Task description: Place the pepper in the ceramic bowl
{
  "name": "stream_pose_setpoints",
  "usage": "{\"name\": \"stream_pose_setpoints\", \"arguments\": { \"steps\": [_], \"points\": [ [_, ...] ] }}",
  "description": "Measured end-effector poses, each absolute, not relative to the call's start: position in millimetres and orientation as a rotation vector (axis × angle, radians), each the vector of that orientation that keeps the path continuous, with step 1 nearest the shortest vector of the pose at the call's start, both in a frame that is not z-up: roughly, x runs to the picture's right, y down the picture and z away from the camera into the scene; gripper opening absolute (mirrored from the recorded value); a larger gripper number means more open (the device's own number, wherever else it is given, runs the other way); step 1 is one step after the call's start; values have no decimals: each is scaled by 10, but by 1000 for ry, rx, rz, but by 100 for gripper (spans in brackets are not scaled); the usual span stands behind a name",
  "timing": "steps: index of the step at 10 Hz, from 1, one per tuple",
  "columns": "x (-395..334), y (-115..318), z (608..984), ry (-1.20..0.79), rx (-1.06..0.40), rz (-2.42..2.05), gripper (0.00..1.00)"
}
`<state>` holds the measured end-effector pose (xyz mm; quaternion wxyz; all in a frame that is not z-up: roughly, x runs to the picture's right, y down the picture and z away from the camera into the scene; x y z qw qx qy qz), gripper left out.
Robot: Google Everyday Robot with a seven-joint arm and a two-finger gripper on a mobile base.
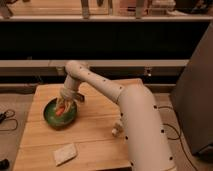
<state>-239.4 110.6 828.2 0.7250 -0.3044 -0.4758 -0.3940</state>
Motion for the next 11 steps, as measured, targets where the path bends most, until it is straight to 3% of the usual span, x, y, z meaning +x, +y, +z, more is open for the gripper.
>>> {"name": "stream_pose_setpoints", "arguments": {
  "steps": [6,11],
  "points": [
    [-2378,1097,8319,-1058,-672,-870,78],
    [-2311,1079,8316,-1053,-657,-871,80]
  ]
}}
